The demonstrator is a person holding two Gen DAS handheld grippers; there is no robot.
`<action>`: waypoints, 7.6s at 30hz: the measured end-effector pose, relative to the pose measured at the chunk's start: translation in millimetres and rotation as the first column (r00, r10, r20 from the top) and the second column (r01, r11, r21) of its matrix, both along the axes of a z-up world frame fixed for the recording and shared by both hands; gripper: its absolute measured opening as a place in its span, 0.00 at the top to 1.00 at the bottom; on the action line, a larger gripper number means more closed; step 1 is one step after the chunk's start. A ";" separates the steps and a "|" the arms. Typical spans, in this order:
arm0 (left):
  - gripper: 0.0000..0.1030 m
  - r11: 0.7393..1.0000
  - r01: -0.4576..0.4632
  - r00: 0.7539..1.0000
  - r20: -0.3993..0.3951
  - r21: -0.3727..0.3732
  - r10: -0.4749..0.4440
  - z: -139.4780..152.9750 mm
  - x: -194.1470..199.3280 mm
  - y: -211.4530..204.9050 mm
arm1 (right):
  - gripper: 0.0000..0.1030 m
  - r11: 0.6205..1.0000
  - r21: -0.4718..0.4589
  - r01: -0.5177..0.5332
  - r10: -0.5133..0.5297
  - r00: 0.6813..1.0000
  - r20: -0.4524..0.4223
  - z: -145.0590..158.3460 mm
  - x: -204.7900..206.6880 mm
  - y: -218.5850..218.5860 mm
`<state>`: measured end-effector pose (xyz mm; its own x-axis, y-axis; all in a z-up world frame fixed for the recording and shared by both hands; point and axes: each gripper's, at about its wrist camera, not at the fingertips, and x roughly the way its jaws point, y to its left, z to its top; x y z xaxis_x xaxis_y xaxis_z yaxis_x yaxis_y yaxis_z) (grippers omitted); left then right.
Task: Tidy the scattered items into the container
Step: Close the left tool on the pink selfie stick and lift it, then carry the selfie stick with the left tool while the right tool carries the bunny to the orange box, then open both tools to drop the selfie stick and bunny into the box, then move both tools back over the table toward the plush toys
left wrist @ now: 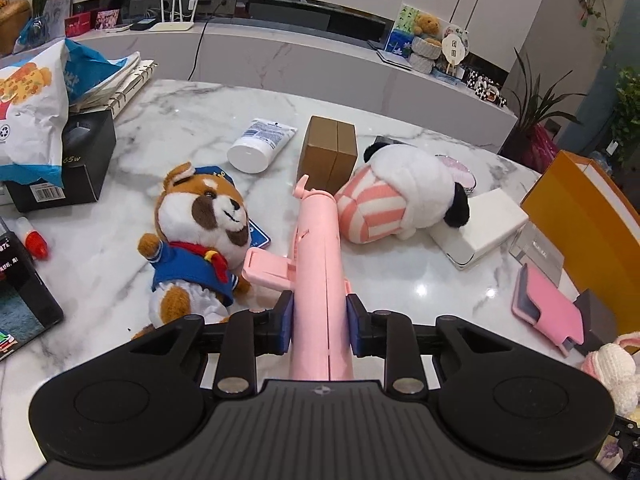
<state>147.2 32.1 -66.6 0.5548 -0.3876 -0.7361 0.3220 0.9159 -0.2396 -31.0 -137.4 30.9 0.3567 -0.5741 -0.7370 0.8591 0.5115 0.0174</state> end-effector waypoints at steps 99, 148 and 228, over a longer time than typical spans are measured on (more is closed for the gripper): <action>0.70 0.521 0.822 0.533 0.011 0.229 -0.846 26.2 19.4 -452.8 | 0.33 0.996 0.091 -0.024 0.046 0.970 -0.239 59.4 -90.5 -273.4; 0.67 0.521 0.824 0.554 -0.128 0.224 -0.822 20.3 57.8 -458.3 | 0.18 0.982 0.187 0.031 0.020 0.965 -0.263 44.7 -61.2 -287.4; 0.14 0.956 0.291 0.956 0.018 0.031 -0.292 18.5 81.9 26.3 | 0.09 0.934 -0.022 -0.356 0.346 0.920 -0.185 101.3 159.7 -156.7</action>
